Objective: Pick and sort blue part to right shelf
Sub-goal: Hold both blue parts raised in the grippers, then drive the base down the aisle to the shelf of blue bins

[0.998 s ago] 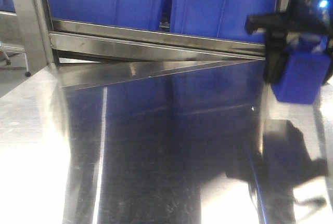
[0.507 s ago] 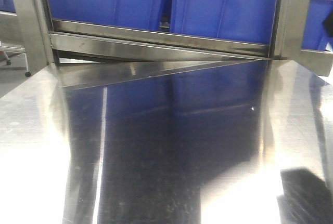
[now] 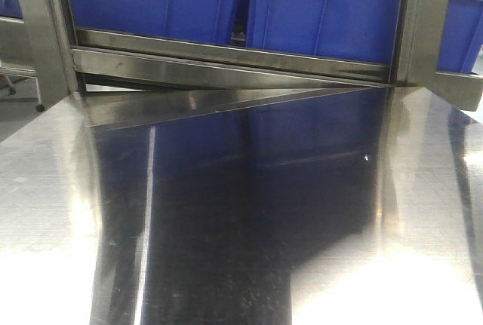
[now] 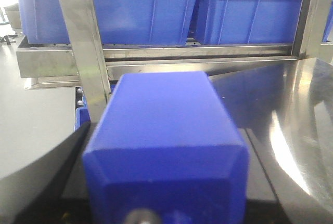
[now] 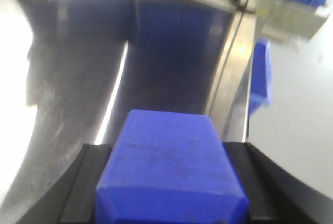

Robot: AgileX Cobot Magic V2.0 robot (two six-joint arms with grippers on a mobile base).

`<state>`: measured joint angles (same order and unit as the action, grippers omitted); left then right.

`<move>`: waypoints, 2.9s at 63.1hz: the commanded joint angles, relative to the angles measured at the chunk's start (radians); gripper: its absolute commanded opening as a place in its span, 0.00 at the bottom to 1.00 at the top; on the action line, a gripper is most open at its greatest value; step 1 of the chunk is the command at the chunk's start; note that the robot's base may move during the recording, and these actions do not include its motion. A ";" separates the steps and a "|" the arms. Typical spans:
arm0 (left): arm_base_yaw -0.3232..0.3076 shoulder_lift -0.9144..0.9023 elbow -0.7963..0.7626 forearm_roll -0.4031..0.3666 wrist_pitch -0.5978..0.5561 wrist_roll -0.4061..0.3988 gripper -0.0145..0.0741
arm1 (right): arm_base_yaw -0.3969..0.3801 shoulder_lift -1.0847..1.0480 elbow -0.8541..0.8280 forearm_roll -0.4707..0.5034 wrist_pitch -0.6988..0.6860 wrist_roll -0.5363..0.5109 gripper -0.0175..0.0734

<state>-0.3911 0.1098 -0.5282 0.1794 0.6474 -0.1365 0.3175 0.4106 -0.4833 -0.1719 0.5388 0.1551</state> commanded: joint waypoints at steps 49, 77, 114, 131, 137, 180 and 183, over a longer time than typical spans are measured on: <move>-0.002 0.010 -0.027 0.011 -0.088 0.001 0.45 | -0.001 -0.427 -0.026 -0.020 -0.086 -0.014 0.37; -0.002 0.010 -0.027 0.011 -0.088 0.001 0.45 | -0.001 -0.427 -0.026 -0.020 -0.085 -0.014 0.37; -0.002 0.008 -0.027 0.009 -0.088 0.001 0.45 | -0.001 -0.426 -0.026 -0.020 -0.085 -0.014 0.37; -0.002 0.006 -0.027 0.007 -0.088 0.001 0.45 | -0.001 -0.424 -0.026 -0.020 -0.085 -0.014 0.37; -0.002 0.006 -0.027 0.007 -0.088 0.001 0.45 | -0.001 -0.424 -0.026 -0.020 -0.085 -0.014 0.37; -0.002 0.006 -0.027 0.007 -0.088 0.001 0.45 | -0.001 -0.424 -0.026 -0.020 -0.086 -0.014 0.37; -0.002 0.006 -0.027 0.007 -0.088 0.001 0.45 | -0.001 -0.424 -0.026 -0.020 -0.086 -0.014 0.37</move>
<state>-0.3911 0.1020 -0.5278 0.1855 0.6474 -0.1365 0.3175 -0.0151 -0.4832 -0.1736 0.5465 0.1490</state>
